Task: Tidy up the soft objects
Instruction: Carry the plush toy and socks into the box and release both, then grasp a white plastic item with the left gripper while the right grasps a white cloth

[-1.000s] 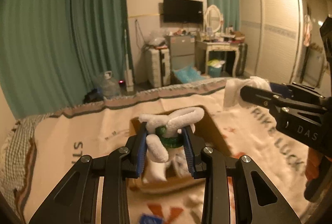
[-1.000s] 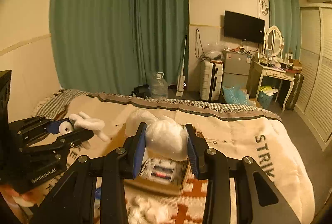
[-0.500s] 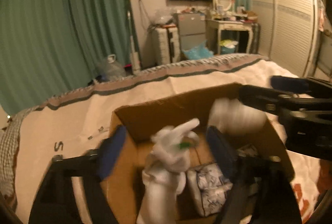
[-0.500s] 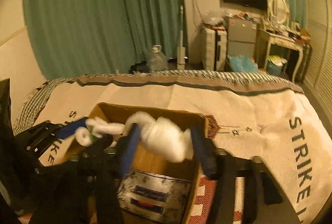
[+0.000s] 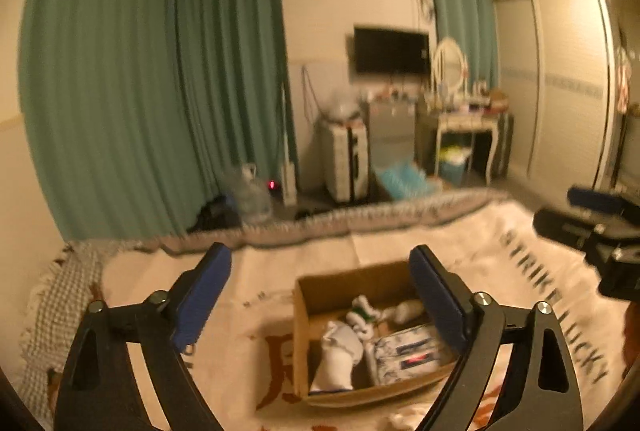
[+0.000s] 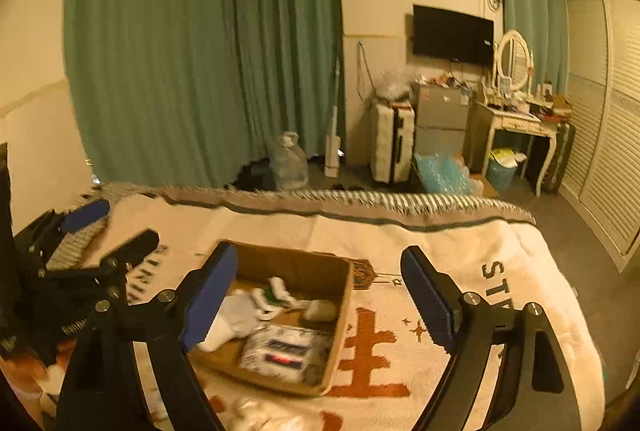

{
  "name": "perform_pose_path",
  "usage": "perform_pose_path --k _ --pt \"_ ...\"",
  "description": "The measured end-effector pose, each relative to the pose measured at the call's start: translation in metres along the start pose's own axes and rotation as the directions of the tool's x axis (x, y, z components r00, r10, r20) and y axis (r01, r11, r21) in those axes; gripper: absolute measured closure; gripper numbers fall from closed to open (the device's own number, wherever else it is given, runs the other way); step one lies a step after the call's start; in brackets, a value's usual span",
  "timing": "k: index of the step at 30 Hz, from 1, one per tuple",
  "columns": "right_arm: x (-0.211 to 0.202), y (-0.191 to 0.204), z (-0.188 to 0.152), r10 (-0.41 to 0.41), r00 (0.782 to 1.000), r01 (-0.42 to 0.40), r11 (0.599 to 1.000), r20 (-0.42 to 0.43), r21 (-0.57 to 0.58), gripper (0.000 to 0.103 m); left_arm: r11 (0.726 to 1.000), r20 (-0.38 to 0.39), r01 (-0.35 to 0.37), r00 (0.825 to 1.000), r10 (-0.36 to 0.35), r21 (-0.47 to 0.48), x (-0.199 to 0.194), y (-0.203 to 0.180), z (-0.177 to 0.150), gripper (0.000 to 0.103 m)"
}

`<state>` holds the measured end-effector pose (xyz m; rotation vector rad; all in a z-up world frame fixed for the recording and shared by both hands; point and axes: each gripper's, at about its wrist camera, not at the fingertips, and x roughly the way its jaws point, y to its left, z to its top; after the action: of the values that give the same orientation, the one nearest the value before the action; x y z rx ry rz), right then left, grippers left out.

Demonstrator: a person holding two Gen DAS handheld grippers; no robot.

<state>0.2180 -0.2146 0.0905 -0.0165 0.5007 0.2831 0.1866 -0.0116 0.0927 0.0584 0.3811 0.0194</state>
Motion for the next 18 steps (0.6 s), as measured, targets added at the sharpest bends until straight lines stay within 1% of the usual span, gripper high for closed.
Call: perform_pose_path --k 1,3,5,7,10,13,16,18 --pt "-0.022 0.006 0.004 -0.005 1.000 0.006 1.000 0.017 -0.003 0.016 1.000 0.017 -0.008 1.000 0.008 -0.002 -0.015 0.002 0.005 0.011" --pt "-0.050 0.014 0.007 -0.026 0.999 0.027 1.000 0.044 -0.009 0.000 1.000 0.044 -0.011 0.999 0.011 0.006 -0.048 0.006 0.013 0.011" --pt "-0.083 0.025 0.008 -0.038 0.997 0.040 0.999 0.073 -0.023 0.000 1.000 0.056 -0.007 0.998 0.006 0.019 -0.075 0.009 0.017 0.011" --pt "-0.107 0.035 0.006 -0.048 0.996 0.051 0.998 0.080 -0.034 0.000 1.000 0.062 0.003 0.998 -0.005 0.028 -0.094 0.011 0.016 0.011" --pt "-0.132 0.047 -0.004 -0.044 0.995 0.049 0.997 0.088 -0.054 0.000 1.000 0.044 -0.008 0.999 0.007 0.028 -0.113 0.014 0.001 0.011" --pt "-0.144 0.057 -0.026 -0.036 0.997 0.042 0.996 0.074 -0.073 0.000 1.000 0.025 -0.008 1.000 0.008 0.016 -0.117 0.017 -0.022 0.011" --pt "-0.141 0.064 -0.056 -0.008 0.999 0.011 0.997 0.039 -0.078 0.000 1.000 -0.036 -0.006 0.999 0.006 0.000 -0.107 0.022 -0.051 0.011" --pt "-0.136 0.067 -0.074 0.004 0.999 -0.001 0.997 0.039 -0.073 0.000 1.000 -0.088 -0.006 0.996 0.005 -0.007 -0.094 0.025 -0.073 0.011"
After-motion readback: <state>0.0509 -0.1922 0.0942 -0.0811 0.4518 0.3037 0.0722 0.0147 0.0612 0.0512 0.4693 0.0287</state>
